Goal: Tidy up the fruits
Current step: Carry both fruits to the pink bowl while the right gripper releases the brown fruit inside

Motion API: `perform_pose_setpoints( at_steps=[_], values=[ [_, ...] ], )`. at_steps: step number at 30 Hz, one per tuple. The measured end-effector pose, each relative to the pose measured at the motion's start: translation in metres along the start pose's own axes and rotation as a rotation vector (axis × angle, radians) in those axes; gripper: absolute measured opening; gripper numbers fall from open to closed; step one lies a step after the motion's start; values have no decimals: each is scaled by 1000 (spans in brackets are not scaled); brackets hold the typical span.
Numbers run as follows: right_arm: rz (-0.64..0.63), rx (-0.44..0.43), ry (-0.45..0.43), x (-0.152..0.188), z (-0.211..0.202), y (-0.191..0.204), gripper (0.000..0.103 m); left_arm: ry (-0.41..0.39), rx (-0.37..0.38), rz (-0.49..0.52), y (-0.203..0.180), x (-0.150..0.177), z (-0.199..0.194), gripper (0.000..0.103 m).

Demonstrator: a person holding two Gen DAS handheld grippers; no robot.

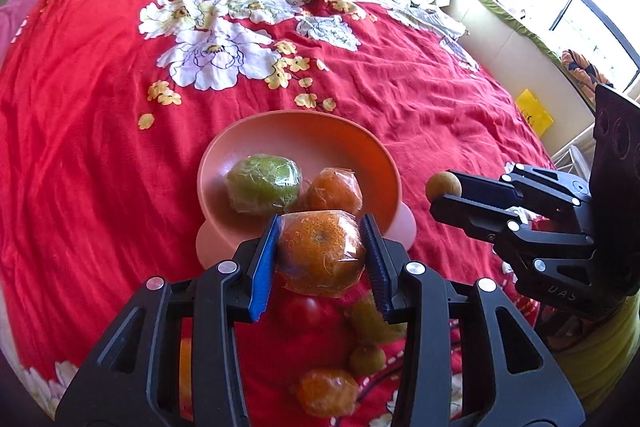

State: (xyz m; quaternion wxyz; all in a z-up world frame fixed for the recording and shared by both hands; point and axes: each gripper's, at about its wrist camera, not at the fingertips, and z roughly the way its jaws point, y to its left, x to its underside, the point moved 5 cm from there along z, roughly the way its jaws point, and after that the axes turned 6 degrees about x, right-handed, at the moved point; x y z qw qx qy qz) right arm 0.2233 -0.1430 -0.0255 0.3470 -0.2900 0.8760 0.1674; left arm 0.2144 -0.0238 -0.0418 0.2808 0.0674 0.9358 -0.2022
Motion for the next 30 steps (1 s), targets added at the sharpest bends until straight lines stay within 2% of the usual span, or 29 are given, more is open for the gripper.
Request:
perform_pose_setpoints(
  at_steps=[13, 30],
  values=[
    [23, 11, 19, -7, 26, -16, 21, 44, -6, 10, 13, -8, 34, 32],
    [36, 41, 53, -11, 48, -31, 21, 60, -3, 15, 23, -26, 39, 32]
  ],
)
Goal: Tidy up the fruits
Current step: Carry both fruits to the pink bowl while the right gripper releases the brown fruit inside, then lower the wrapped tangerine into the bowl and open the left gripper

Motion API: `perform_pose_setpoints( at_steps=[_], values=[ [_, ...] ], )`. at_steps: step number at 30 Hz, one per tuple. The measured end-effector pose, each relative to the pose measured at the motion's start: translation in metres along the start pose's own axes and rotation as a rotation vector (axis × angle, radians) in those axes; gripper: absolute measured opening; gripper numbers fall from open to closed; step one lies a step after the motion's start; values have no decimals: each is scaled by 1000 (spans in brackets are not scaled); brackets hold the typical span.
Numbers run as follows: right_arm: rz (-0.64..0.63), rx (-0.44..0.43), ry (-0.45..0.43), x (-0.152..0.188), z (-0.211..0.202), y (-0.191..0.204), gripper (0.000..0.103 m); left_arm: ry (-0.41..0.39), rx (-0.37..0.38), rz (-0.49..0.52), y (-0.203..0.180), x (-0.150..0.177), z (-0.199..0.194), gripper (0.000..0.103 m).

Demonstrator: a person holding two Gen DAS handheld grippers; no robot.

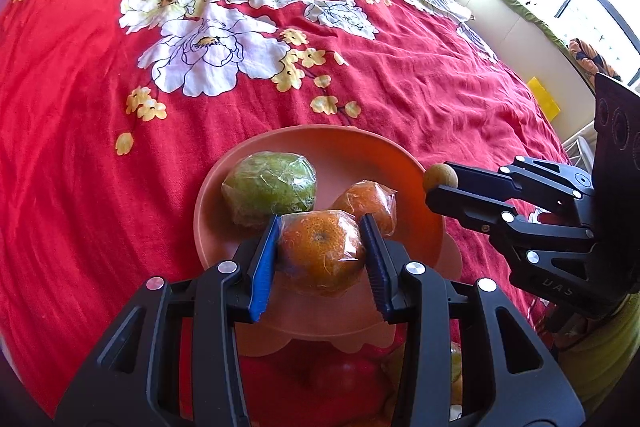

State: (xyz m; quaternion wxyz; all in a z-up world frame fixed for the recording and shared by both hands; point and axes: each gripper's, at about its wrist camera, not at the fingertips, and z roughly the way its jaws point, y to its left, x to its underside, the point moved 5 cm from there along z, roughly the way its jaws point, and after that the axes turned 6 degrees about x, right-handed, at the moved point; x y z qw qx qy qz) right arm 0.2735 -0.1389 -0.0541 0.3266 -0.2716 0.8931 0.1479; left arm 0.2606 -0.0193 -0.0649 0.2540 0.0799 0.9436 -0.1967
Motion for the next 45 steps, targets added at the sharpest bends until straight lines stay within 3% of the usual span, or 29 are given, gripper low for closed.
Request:
perform_pose_setpoints(
  at_steps=[16, 38, 42, 45],
  values=[
    [-67, -1, 48, 2, 23, 13, 22, 4, -38, 6, 12, 2, 0, 32],
    [-74, 10, 57, 4, 24, 16, 23, 5, -50, 3, 12, 13, -1, 32],
    [-68, 18, 43, 2, 19, 15, 31, 8, -52, 3, 12, 15, -1, 32],
    [-68, 24, 39, 1, 16, 14, 32, 11, -52, 2, 12, 17, -1, 32]
  ],
)
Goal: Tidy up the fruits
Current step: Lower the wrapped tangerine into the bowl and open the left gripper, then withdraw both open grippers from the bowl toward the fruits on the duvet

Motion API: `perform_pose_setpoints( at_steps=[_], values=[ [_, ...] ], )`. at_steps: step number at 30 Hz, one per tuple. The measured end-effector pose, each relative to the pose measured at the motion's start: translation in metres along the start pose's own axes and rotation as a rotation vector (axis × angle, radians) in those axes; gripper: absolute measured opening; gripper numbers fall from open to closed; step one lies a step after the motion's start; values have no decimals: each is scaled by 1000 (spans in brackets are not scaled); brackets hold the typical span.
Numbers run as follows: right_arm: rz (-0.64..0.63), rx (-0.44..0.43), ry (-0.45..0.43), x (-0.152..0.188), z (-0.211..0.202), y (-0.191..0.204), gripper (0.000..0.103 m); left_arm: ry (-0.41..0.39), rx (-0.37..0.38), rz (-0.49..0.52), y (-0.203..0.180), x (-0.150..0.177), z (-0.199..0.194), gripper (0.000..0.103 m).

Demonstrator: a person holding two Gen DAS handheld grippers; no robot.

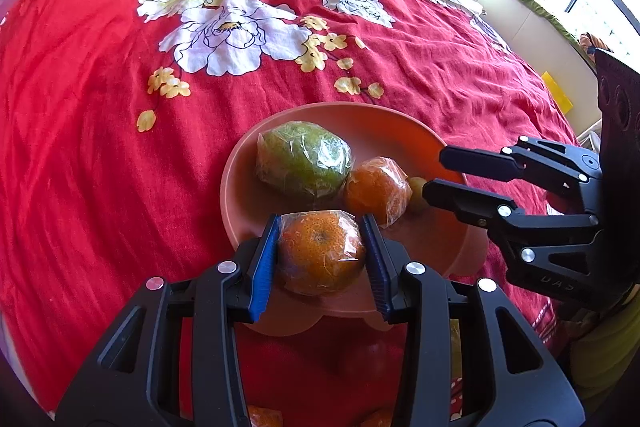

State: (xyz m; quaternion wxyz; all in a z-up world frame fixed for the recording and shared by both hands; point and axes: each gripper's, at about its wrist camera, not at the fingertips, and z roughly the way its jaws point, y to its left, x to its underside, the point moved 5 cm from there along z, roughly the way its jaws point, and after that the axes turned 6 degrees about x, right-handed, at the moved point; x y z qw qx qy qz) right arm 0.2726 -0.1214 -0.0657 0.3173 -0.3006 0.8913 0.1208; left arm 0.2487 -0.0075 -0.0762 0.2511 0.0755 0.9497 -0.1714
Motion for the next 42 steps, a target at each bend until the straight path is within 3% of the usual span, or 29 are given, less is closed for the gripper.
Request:
perform_pose_setpoints(
  at_steps=[10, 13, 23, 29, 31, 32, 42],
  values=[
    [12, 18, -18, -2, -9, -2, 41, 1, -1, 2, -1, 1, 0, 33],
    [16, 24, -22, -2, -11, -3, 43, -3, -4, 0, -1, 0, -1, 39],
    [25, 35, -41, -4, -20, -4, 50, -33, -16, -8, -1, -4, -17, 43],
    [23, 44, -56, -6, -26, -2, 56, -49, -29, -13, -1, -5, -25, 50],
    [25, 46, -60, -7, -29, -2, 58, -54, -34, -16, -1, -5, -28, 57],
    [26, 46, -63, -7, -30, -2, 64, -58, -34, -17, -1, -5, -31, 58],
    [31, 52, -92, -10, -45, 2, 69, -99, -59, -26, -4, -4, -51, 73]
  ],
)
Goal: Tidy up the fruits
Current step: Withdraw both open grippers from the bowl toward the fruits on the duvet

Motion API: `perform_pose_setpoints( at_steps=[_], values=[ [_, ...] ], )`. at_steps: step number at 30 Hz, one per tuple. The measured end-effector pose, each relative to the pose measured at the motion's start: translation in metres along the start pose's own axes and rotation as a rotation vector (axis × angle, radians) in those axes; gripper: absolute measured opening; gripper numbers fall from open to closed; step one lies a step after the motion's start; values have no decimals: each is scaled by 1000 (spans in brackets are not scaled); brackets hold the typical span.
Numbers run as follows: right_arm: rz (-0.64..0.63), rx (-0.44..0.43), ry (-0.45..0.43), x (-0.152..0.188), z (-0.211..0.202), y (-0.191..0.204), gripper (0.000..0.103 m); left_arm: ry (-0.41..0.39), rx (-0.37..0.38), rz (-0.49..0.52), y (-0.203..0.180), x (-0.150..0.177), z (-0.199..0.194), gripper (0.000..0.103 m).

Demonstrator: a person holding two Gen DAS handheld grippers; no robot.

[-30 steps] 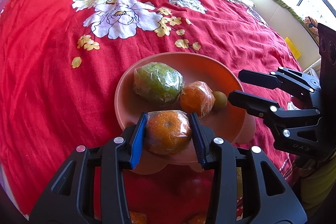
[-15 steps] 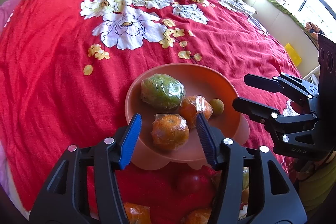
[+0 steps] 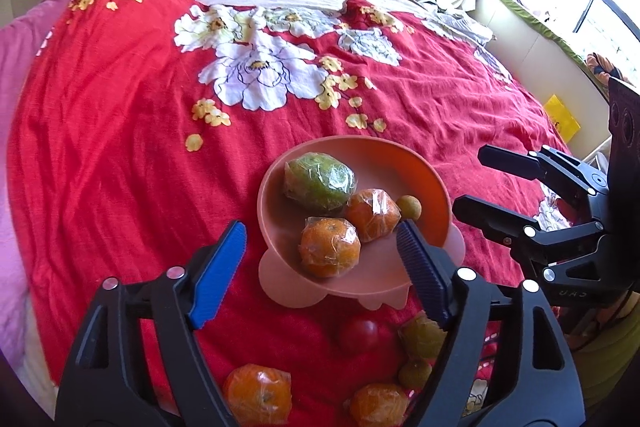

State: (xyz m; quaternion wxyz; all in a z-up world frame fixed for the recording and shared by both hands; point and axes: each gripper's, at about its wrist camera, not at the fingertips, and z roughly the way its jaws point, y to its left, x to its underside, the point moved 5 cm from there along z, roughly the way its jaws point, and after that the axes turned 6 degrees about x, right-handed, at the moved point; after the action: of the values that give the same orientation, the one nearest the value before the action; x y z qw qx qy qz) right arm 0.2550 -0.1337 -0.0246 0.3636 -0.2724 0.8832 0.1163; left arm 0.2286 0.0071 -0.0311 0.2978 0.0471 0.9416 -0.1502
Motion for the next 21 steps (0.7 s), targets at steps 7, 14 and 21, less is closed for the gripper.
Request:
perform_pose_setpoints(
  at_steps=[7, 14, 21],
  values=[
    [0, 0, -23, -2, -13, 4, 74, -34, -14, 4, -3, -2, -19, 83],
    [1, 5, -33, -3, -21, 8, 79, -65, -29, 11, -5, -1, -36, 89],
    [5, 8, -49, -3, -32, 9, 82, -76, -44, 16, -7, 4, -45, 93]
  ],
)
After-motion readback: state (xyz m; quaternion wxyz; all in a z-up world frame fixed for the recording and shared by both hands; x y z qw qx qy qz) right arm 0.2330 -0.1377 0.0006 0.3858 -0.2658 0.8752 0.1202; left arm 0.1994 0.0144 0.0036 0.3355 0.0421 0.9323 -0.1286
